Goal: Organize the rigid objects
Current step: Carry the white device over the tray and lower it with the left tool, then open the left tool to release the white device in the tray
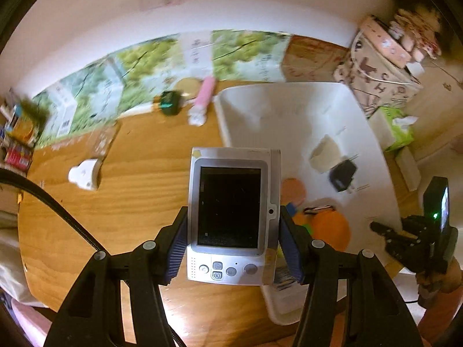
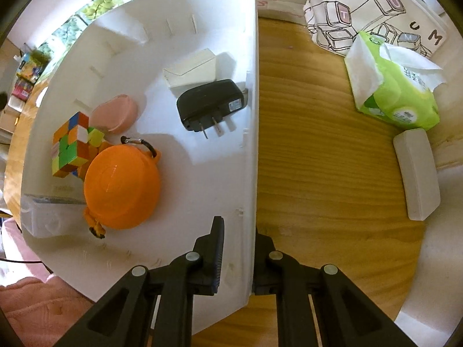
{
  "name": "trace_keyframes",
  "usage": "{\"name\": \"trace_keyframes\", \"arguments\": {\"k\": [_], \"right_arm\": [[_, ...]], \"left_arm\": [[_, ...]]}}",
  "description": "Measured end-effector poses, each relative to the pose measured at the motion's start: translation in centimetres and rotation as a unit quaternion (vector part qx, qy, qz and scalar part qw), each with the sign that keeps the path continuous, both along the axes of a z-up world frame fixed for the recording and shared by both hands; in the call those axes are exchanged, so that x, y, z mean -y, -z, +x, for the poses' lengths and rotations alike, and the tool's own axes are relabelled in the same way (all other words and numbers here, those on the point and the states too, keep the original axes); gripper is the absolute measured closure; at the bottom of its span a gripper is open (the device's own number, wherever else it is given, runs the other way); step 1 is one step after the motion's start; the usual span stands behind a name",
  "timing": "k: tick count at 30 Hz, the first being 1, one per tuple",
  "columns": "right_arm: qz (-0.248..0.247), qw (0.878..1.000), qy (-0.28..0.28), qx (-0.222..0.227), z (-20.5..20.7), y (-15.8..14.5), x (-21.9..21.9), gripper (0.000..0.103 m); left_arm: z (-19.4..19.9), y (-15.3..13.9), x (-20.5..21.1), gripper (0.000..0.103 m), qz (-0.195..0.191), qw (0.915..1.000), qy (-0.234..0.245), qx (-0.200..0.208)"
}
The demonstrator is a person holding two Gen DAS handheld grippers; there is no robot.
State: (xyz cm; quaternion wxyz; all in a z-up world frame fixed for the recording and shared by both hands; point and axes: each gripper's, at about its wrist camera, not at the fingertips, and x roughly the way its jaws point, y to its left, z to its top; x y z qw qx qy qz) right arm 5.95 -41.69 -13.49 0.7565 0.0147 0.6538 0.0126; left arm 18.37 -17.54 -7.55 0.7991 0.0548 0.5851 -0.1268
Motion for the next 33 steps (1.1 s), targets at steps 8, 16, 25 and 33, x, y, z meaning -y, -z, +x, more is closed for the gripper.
{"name": "trace_keyframes", "arguments": {"k": [8, 16, 25, 33], "right_arm": [[0.028, 1.000, -0.005, 0.008, 0.1, -0.1, 1.1, 0.089], [0.025, 1.000, -0.011, 0.009, -0.2, -0.6, 1.3, 0.089], [0.033, 0.999, -0.010, 0.006, 0.3, -0.7, 1.6, 0.089], [0.028, 1.000, -0.005, -0.001, 0.7, -0.3, 1.6, 0.093]], "left_arm": [[1.0, 1.5, 5.7, 0.042, 0.002, 0.9987, 0.050, -0.014], [1.7, 4.2, 10.6, 0.042, 0.011, 0.9954, 0.085, -0.044], [1.9, 3.3, 12.1, 0.041, 0.000, 0.9957, 0.092, -0.014], [2.6, 1.7, 9.8, 0.028, -0.011, 0.9977, 0.066, 0.016]]}}
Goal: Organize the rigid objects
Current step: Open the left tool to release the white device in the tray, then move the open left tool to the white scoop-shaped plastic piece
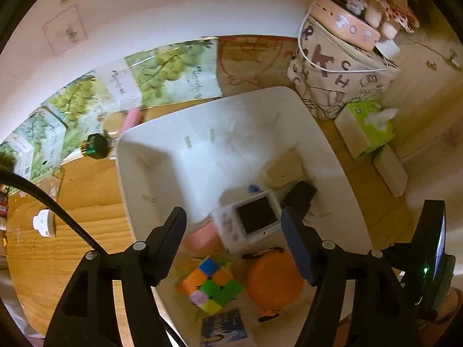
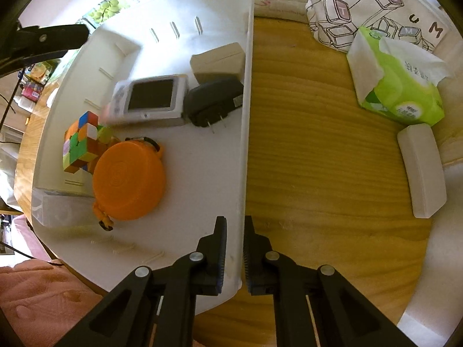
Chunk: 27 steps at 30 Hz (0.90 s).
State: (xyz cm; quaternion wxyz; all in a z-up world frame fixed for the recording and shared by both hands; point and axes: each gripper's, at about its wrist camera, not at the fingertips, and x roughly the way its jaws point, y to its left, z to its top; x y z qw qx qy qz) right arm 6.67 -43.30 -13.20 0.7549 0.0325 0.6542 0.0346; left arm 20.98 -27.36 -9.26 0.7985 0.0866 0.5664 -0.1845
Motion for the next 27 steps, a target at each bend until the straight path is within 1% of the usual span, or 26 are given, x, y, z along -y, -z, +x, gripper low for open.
{"name": "trace_keyframes", "arguments": {"k": [7, 14, 22, 25, 27], "right_arm": [[-0.003, 1.000, 0.010, -0.008, 0.3, 0.9, -0.3, 0.096], [0.010, 0.999, 0.044, -0.021, 1.2, 1.5, 0.3, 0.098], [-0.009, 0.996, 0.085, -0.030, 2.3, 1.8, -0.2, 0.098], [-0.015, 0.994, 0.103, -0.036, 2.7, 1.8, -0.5, 0.097], [-0.013, 0.992, 0.119, -0.039, 2.3, 1.8, 0.1, 0.096]], "left_arm": [[-0.2, -0.4, -4.4, 0.027, -0.013, 0.9990, -0.043, 0.008], [-0.3, -0.4, -10.2, 0.027, -0.007, 0.9955, -0.093, 0.018], [0.8, 0.3, -18.8, 0.027, -0.007, 0.9848, -0.173, 0.016], [1.3, 0.6, -22.6, 0.027, -0.007, 0.9785, -0.206, 0.014], [1.8, 0.9, -24.7, 0.027, -0.009, 0.9743, -0.225, 0.009]]}}
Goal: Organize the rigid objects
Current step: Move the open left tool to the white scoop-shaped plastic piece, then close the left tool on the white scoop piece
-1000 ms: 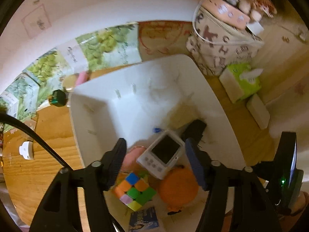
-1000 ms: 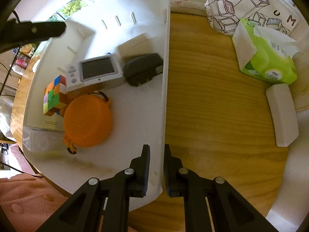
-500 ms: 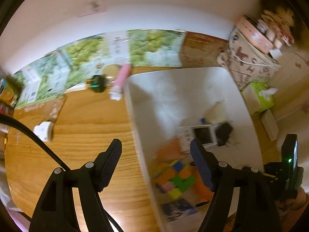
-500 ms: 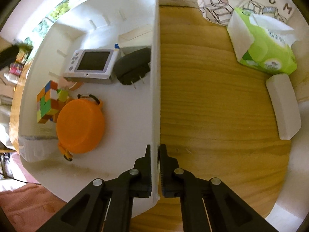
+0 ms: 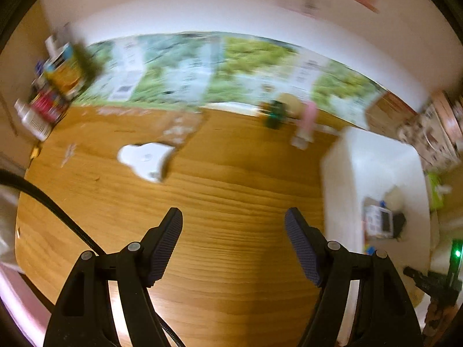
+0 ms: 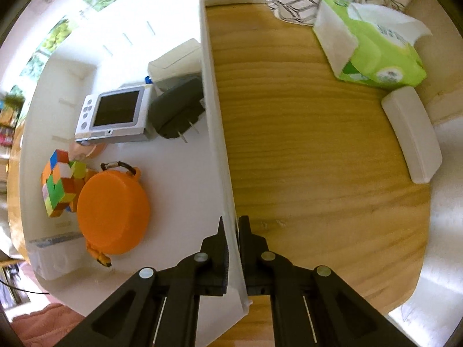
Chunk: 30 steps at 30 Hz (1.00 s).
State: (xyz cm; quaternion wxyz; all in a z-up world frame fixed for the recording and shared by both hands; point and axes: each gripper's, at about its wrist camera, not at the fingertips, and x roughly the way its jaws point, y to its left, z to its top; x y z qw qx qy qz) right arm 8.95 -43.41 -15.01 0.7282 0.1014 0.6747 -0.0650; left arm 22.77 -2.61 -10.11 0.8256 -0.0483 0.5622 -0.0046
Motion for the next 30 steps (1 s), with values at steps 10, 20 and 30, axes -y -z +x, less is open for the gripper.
{"name": "trace_keyframes", "arguments": {"k": [10, 20, 30], "right_arm": [[-0.007, 0.999, 0.030, -0.008, 0.7, 0.4, 0.2, 0.094], [-0.029, 1.000, 0.008, -0.005, 0.2, 0.3, -1.4, 0.094], [-0.031, 0.999, 0.027, -0.018, 0.2, 0.5, -1.3, 0.092]], "left_arm": [[3.2, 2.6, -8.8, 0.026, -0.004, 0.9981, -0.051, -0.034], [7.7, 6.3, -12.2, 0.025, 0.003, 0.9969, -0.025, -0.074], [10.7, 9.6, -12.6, 0.017, -0.036, 0.9904, 0.020, -0.132]]}}
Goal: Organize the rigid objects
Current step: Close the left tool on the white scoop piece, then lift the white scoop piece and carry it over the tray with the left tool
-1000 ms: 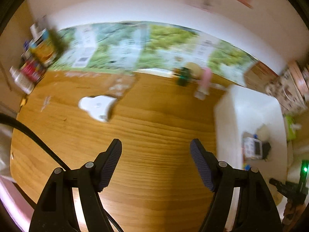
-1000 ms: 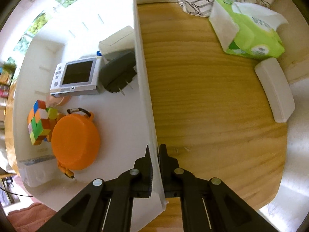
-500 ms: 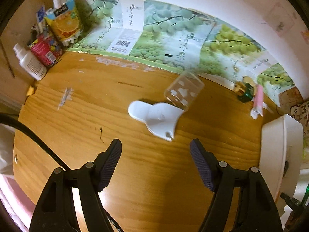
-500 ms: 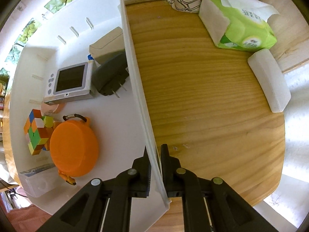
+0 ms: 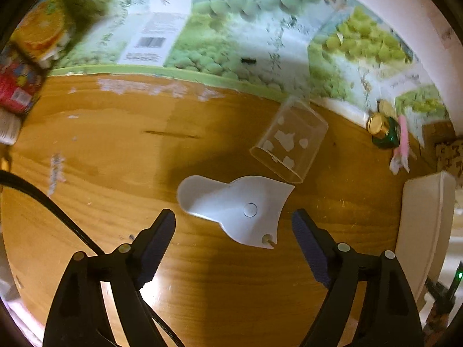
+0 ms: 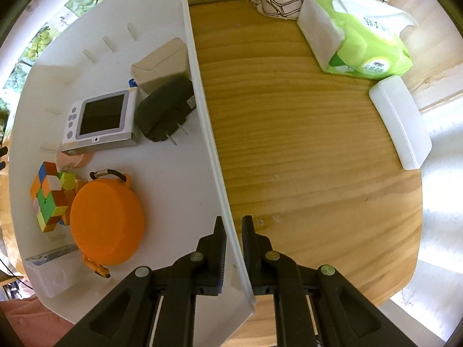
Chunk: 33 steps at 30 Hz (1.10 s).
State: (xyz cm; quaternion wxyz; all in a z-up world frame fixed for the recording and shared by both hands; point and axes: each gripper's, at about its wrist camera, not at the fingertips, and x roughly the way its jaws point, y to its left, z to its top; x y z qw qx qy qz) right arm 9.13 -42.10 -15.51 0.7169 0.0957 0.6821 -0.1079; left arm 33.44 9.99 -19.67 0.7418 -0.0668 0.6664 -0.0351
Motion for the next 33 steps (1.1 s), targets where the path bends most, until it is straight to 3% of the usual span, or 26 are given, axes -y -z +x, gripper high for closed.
{"name": "trace_keyframes", "arguments": {"k": [6, 21, 33], "right_arm": [[-0.010, 1.000, 0.006, -0.009, 1.4, 0.0, 0.5, 0.091], [-0.019, 0.999, 0.021, -0.022, 2.0, 0.2, 0.7, 0.089], [-0.030, 0.999, 0.026, -0.018, 1.7, 0.2, 0.5, 0.087]], "left_arm": [[0.5, 1.4, 1.0, 0.016, 0.020, 0.9989, 0.038, -0.016], [2.5, 2.2, 3.0, 0.015, 0.081, 0.9935, 0.077, 0.023], [1.5, 1.8, 3.9, 0.016, 0.081, 0.9916, 0.094, 0.037]]}}
